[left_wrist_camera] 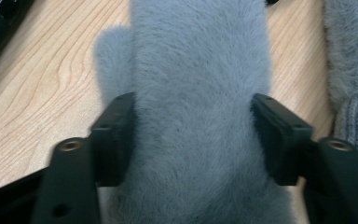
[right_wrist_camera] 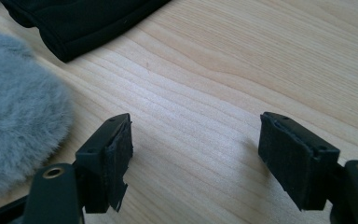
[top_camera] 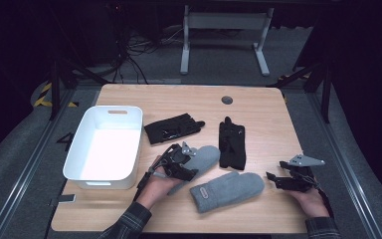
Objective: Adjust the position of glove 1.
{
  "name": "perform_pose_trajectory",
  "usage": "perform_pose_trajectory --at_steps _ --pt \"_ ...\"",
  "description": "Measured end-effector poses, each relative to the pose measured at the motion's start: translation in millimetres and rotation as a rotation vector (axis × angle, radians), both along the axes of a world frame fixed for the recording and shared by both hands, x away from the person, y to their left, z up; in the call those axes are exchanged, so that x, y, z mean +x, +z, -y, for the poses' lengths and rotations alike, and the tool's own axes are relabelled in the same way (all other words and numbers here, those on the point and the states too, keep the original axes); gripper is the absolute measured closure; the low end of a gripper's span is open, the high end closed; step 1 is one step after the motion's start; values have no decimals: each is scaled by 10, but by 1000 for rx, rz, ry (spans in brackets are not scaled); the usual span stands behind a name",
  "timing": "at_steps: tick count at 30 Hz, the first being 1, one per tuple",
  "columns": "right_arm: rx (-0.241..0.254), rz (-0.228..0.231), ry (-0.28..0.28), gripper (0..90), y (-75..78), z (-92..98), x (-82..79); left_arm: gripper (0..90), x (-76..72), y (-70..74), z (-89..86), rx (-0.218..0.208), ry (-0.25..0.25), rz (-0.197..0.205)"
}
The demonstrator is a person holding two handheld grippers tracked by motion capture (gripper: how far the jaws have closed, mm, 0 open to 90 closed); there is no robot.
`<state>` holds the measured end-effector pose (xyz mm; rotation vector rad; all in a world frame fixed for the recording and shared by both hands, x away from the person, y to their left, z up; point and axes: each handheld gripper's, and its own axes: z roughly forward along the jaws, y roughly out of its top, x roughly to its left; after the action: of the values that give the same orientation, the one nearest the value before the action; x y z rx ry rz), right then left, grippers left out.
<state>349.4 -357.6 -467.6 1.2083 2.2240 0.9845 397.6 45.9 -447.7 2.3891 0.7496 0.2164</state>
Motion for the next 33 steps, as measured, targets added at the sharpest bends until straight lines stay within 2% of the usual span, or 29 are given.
perform_pose_trajectory --at_steps 5,7,10,17,20,24,33 --pt "0 0 1 264 0 1 0 635 7 33 -45 -20 1 -11" --pt "1 0 0 265 0 0 0 713 12 51 -79 -52 3 -10" --pt "0 0 1 264 0 1 0 788 16 73 -105 -71 -5 -19" --pt "1 -1 0 264 0 0 0 810 20 160 -181 -113 -38 -27" --pt "0 -1 1 264 0 1 0 814 9 253 -203 -116 -56 -23" --pt "1 -1 1 262 0 0 1 816 -25 363 -217 -155 -75 -15" --pt "-1 -1 2 259 0 -2 1 815 -97 537 -100 -159 -129 -19"
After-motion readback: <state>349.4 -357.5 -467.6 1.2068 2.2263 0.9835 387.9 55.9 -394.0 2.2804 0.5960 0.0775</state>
